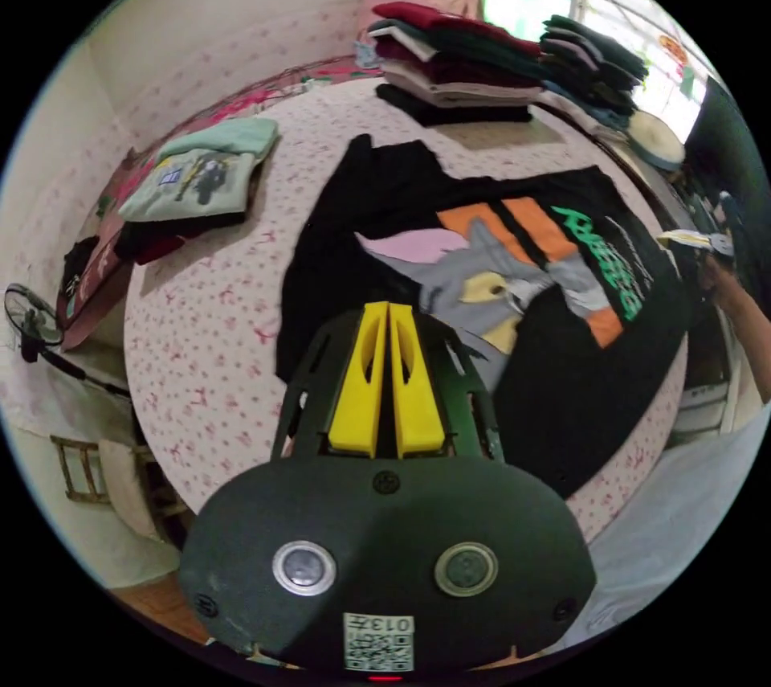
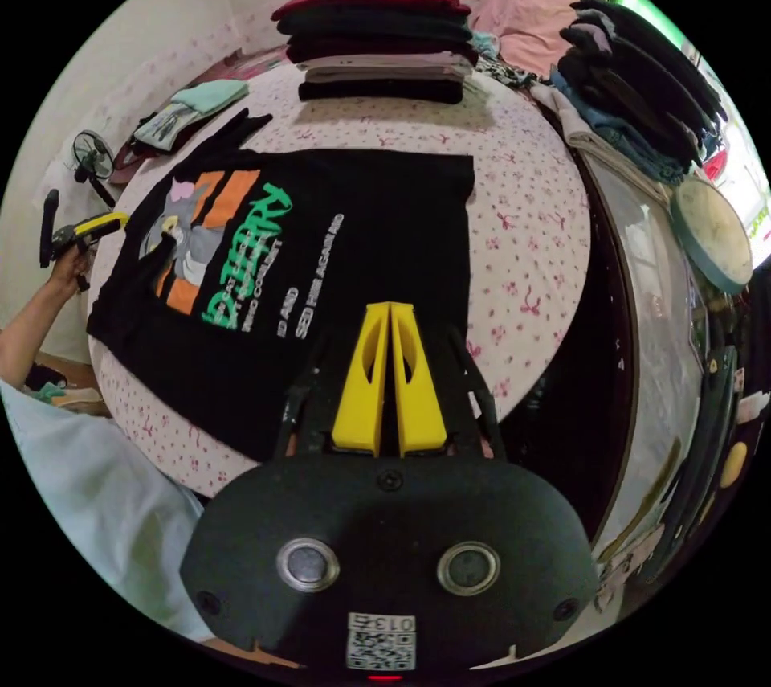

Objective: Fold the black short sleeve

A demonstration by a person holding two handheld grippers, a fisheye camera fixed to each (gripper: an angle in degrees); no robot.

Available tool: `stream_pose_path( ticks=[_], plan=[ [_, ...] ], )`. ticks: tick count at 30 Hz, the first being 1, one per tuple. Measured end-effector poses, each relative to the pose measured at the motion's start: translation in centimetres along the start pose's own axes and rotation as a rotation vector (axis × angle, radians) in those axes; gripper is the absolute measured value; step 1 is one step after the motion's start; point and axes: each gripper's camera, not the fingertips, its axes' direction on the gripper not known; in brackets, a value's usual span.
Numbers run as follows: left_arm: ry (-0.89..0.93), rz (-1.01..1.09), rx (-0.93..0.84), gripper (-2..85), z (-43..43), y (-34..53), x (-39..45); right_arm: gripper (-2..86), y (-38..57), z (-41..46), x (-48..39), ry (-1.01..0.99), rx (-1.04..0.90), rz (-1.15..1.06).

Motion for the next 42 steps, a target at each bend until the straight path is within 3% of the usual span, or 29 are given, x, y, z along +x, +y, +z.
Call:
stream_pose_path(
  ticks=[5, 14, 20, 23, 26, 31, 36, 42],
  plan=[
    [0.066, -0.062, -0.032, 5.9, 2.6, -7.8, -5.5, 5.4, -8.4, 2.4, 1.5, 0.035, 0.034, -0.096],
    [0.047, 0.094, -0.138, 11.2, 6.8, -17.2, -5.8, 8.3, -17.2, 9.1, 1.4, 0.049, -0.207, -0.409],
    [0.127, 0.143, -0.165, 2.7, 7.8, -18.6, -4.1, 6.0, -18.6, 11.3, 2.2, -0.028, -0.272, -0.409],
    [0.110, 0.182, -0.156, 1.3, 6.8, -18.2, -2.6, 2.9, -19.3, 11.8, 1.6, -0.085, -0.339, -0.396],
    [0.069, 0.187, -0.105, 0.7, 3.9, -17.7, -2.0, 1.6, -19.1, 11.8, -0.6, 0.044, -0.351, -0.481],
    [0.090, 0.179, 0.087, 0.4, -5.5, -14.4, -2.9, 0.9, -16.8, 7.2, -2.9, 0.187, -0.208, -0.500],
    [0.094, 0.205, 0.220, 0.4, -15.3, -5.9, -1.6, 0.8, -11.1, 2.4, -4.5, 0.280, -0.069, -0.466],
    [0.027, 0.256, 0.182, 0.4, -20.1, 4.9, 4.0, 0.7, -1.8, -0.1, -7.0, 0.315, -0.009, -0.332]
  ],
)
